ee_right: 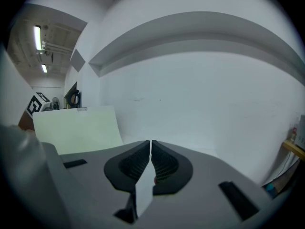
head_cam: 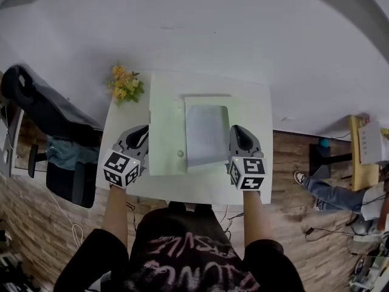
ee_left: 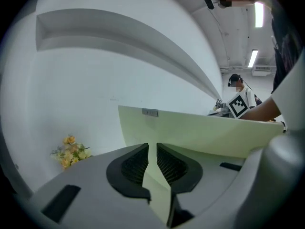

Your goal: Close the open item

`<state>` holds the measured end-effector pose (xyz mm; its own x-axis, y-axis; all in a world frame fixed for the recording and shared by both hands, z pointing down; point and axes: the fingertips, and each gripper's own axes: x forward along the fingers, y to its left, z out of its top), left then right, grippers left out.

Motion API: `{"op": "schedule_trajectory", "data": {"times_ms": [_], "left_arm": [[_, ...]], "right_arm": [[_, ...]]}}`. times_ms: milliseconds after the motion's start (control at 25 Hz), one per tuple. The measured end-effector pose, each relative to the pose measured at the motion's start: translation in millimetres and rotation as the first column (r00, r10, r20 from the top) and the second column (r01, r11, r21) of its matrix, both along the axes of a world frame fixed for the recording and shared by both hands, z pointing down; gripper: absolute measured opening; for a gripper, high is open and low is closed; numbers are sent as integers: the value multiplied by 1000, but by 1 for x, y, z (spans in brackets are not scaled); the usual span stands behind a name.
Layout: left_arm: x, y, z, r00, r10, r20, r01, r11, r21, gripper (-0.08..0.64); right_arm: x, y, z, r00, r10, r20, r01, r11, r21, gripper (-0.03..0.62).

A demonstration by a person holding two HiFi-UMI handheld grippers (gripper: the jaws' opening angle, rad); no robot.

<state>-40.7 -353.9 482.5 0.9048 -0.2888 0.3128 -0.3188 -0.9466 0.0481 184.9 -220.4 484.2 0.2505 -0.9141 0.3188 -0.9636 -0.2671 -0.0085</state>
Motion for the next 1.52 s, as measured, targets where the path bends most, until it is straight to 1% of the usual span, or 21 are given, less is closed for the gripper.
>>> {"op": "schedule_trajectory", "data": {"times_ms": [360, 680, 840, 1080, 1320, 1520], "left_arm": [[65, 38, -4, 996, 93, 12, -93, 996, 11, 55], [123, 68, -3, 980, 195, 37, -196, 980, 26, 55], [155, 86, 5, 962, 265, 63, -267, 963, 24, 55], [200, 113, 23, 925, 359, 122, -364, 931, 19, 55], [234, 135, 48, 896, 413, 164, -415, 910, -27, 55], [258, 149, 71, 872, 441, 211, -435, 897, -75, 55]], "right_arm": [[49, 45, -2, 998, 67, 0, -67, 998, 15, 28], [85, 76, 10, 993, 119, 27, -120, 993, 15, 28], [99, 92, 20, 988, 151, 44, -152, 988, 6, 28], [120, 115, 29, 979, 195, 65, -195, 981, -10, 28], [138, 144, 44, 967, 243, 77, -240, 970, -42, 28], [151, 166, 55, 957, 276, 85, -271, 960, -70, 28]]}}
